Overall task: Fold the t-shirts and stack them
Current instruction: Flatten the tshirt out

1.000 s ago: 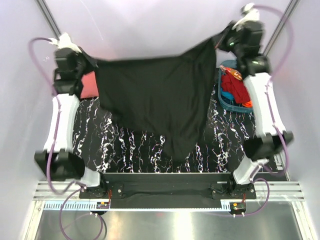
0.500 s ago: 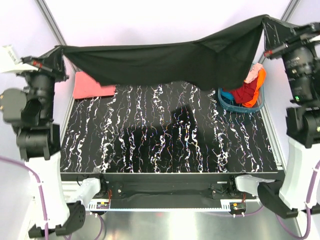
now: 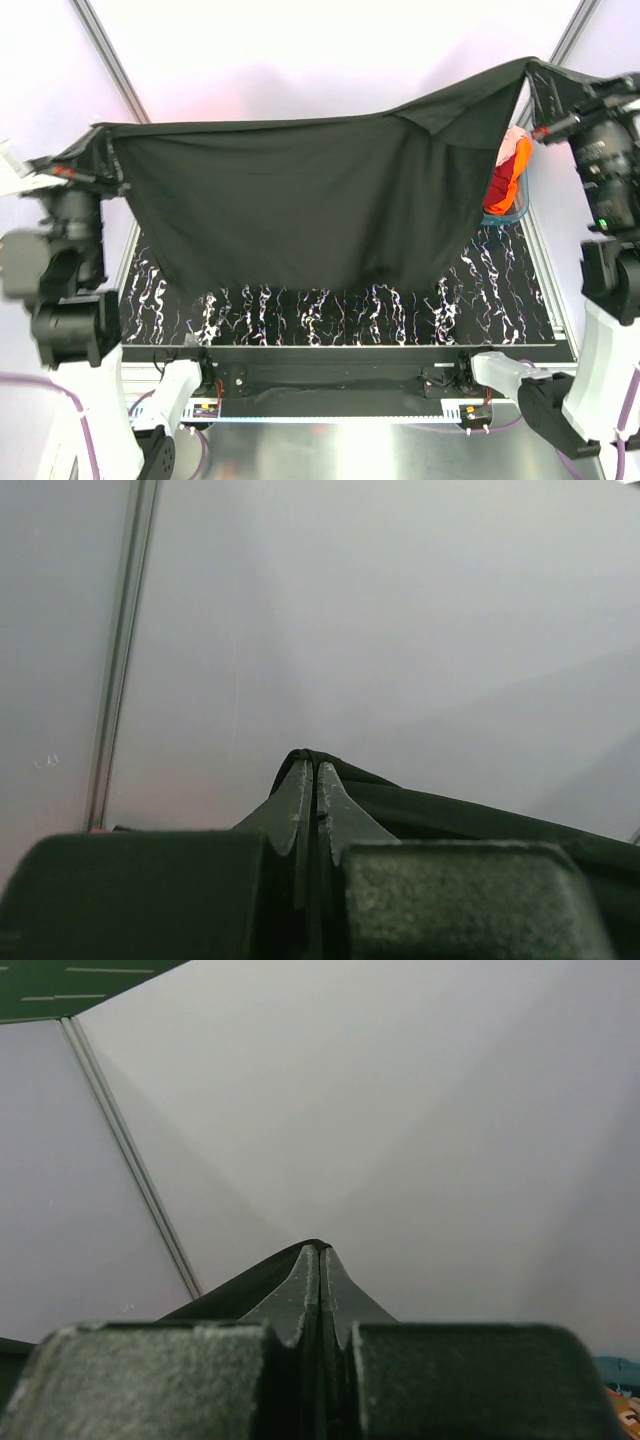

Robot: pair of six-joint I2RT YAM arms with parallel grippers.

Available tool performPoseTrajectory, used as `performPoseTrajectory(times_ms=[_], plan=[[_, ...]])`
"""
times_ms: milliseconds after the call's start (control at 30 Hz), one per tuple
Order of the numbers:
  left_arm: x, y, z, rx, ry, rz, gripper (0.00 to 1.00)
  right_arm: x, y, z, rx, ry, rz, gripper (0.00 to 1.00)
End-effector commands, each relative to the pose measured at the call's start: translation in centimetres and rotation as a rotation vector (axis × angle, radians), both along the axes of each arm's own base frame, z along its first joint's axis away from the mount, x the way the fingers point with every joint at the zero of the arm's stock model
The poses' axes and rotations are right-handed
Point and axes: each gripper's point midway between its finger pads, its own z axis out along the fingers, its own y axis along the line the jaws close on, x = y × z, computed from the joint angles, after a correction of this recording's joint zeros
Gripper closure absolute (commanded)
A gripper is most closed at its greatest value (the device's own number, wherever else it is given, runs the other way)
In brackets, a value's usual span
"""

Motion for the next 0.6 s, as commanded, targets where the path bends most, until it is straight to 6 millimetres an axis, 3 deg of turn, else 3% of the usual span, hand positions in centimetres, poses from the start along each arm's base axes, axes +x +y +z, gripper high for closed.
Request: performPoseTrajectory(times_ms=[0,67,133,300,333,367,433,567], plan=[[4.6,1.6,-3.3,-0.008,0.096,0.067,1.00,4.4,0.5,-1.5,-0.016,0.045,-0.007,1.00],[6.2,1.6,-3.8,-0.007,0.110,0.060,1.00,5.3,0.6,-1.2,-0.018,0.033,-0.006,1.00],[7.6,1.7,-3.8,-0.008,0.128,0.056,1.00,7.4,0.9,-1.8,-0.031,0.061,-0.011,1.00],[9.5,1.8,-2.2,-0.010,0.102,0.056,1.00,11.3,1.0,-2.0,-0.046,0.078,-0.037,1.00],[9.4,1.9,-1.2,-0.008,0.086,0.060,1.00,11.1,0.9,-1.2,-0.046,0.056,-0.041,1.00],[10.5,1.9,-1.5,-0.005,0.104,0.059,1.00,11.3,0.9,-1.1,-0.045,0.053,-0.042,1.00],[10.7,2.0,-1.0,-0.004,0.097,0.061,1.00,11.9,1.1,-1.0,-0.041,0.054,-0.039,1.00],[9.7,1.8,0.4,-0.004,0.069,0.057,1.00,10.4,0.8,0.7,-0.032,0.013,-0.041,1.00]])
